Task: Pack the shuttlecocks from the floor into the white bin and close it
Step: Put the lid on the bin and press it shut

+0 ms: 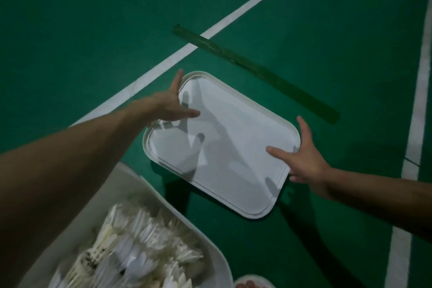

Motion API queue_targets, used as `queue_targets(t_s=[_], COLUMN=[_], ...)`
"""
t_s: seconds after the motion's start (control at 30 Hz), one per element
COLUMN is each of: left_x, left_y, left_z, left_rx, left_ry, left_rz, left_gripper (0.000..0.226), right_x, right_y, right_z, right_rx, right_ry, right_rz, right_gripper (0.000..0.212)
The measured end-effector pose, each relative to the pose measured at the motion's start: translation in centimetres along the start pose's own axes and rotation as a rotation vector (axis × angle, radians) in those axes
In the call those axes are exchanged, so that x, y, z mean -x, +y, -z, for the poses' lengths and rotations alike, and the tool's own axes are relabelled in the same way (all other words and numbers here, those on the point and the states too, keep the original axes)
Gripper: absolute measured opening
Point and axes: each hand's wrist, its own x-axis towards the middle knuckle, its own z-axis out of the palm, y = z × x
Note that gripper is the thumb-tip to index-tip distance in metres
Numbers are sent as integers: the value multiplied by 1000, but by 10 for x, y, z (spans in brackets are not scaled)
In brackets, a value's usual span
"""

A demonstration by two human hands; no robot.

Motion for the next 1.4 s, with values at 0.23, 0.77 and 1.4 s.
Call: queue_targets(t_s=[0.23, 0.77, 1.4], left_x=[55, 242, 409], left_y=[-29, -98, -187], left_z=[49, 76, -28], left_rx=[174, 710, 776], left_ry=[170, 756, 676], left_rz=[100, 91, 326], left_gripper=[117, 60, 57], right_x=[9, 88, 171], right_y=[-65, -158, -128], right_z=[-12, -75, -100], right_rx=[-9, -90, 410], right_ry=[-56, -135, -497], right_rz=[100, 381, 670], right_gripper=[112, 79, 106])
